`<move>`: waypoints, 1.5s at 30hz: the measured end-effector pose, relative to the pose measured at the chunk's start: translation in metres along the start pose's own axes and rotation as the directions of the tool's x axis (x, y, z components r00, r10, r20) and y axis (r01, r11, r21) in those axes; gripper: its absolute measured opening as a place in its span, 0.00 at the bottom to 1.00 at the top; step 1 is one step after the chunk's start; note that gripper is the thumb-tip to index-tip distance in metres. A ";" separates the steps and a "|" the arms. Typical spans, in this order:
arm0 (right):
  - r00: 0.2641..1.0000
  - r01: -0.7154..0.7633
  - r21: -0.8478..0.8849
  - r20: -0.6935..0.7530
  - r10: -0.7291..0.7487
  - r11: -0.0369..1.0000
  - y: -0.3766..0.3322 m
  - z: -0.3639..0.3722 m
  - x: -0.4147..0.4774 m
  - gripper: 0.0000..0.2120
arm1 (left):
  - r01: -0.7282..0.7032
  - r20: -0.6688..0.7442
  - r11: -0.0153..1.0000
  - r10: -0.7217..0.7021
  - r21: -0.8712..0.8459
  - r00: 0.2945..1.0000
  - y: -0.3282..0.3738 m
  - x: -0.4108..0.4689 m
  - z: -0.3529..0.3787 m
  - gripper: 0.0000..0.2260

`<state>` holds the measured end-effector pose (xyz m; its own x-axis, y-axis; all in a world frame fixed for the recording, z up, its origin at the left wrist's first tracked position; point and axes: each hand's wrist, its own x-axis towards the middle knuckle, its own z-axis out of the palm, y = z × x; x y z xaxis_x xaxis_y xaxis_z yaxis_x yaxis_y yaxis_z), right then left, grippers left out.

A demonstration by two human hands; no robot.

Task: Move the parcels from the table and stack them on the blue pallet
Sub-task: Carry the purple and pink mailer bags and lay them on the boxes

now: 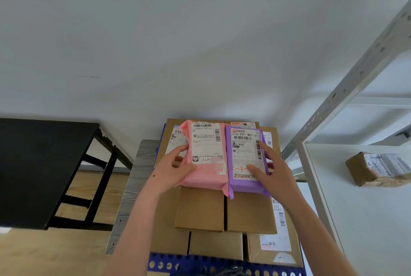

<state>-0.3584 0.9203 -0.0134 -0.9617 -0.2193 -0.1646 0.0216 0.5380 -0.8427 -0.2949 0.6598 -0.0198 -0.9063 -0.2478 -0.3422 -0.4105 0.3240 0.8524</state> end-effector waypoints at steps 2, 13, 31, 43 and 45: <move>1.000 0.003 0.008 -0.004 -0.003 1.000 -0.001 -0.001 0.000 0.33 | -0.013 -0.033 1.000 0.014 0.024 0.999 0.000 0.002 0.003 0.26; 0.998 -0.042 0.320 -0.025 0.053 0.947 0.006 -0.003 0.003 0.34 | -0.043 -0.135 0.990 0.025 -0.138 0.991 0.002 0.004 0.016 0.19; 0.974 -0.218 0.217 0.105 0.200 0.951 0.017 -0.003 0.006 0.35 | 0.055 0.030 0.986 -0.051 -0.157 0.998 0.005 0.003 0.013 0.35; 0.974 -0.216 0.203 0.107 0.198 0.955 0.009 -0.002 0.003 0.32 | 0.056 0.105 0.994 -0.046 -0.095 0.993 0.009 0.002 0.014 0.33; 0.975 -0.214 0.188 0.098 0.199 0.959 0.009 -0.002 0.003 0.31 | 0.057 0.104 0.996 -0.049 -0.072 0.993 0.010 0.002 0.013 0.33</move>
<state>-0.3612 0.9261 -0.0205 -0.9068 -0.1865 -0.3781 0.2781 0.4095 -0.8689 -0.3024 0.6747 -0.0171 -0.8907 -0.1675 -0.4226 -0.4527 0.2424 0.8581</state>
